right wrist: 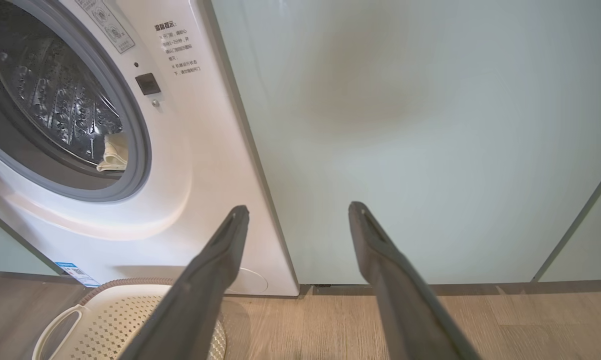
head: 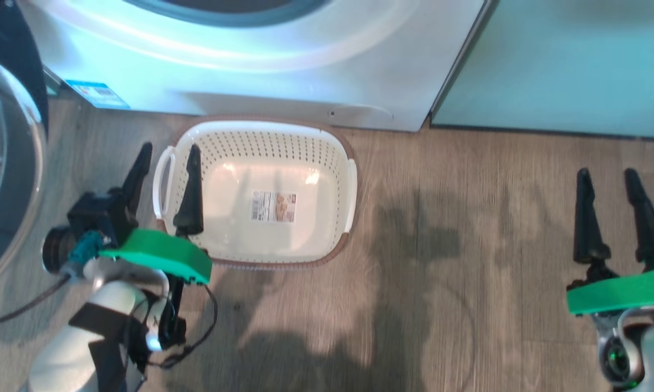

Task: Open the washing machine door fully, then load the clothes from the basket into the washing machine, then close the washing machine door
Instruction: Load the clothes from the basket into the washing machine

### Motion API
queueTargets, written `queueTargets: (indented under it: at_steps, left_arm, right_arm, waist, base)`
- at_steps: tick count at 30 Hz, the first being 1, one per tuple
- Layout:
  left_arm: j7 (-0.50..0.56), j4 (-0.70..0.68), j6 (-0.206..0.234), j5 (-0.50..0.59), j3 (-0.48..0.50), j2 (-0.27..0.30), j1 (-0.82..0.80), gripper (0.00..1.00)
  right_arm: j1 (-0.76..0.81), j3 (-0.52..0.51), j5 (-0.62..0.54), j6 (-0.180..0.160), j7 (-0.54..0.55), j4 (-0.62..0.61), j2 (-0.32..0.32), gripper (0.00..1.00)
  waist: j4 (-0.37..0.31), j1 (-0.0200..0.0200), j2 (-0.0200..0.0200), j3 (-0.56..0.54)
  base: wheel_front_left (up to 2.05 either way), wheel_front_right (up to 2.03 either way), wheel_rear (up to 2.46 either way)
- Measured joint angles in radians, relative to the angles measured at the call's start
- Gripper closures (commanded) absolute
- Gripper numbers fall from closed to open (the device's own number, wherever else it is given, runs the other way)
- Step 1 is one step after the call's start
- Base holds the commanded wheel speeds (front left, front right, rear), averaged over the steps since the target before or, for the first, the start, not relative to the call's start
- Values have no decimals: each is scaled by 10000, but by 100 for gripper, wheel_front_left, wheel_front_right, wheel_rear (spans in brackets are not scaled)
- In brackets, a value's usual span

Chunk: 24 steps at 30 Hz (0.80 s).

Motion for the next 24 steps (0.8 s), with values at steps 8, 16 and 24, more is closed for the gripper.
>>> queueTargets:
  at_steps: [8, 16, 24]
  left_arm:
    - [0, 90, 73, -63, -171, -35, 348, 0]
    - [0, 119, 82, -132, -174, -33, 553, 0]
    - [0, 121, 82, -163, -213, -29, 552, 0]
  right_arm:
    - [453, 182, 0, 0, 173, -27, 8, 0]
    - [503, 201, 0, 0, 268, -111, 23, 0]
    - [678, 205, 0, 0, 339, -207, 31, 0]
  waist:
    - [56, 1, 0, -604]
    - [47, 1, -1, -867]
    - [54, 2, -1, -899]
  base:
    - [0, 0, 0]
    - [0, 0, 0]
    - [0, 0, 0]
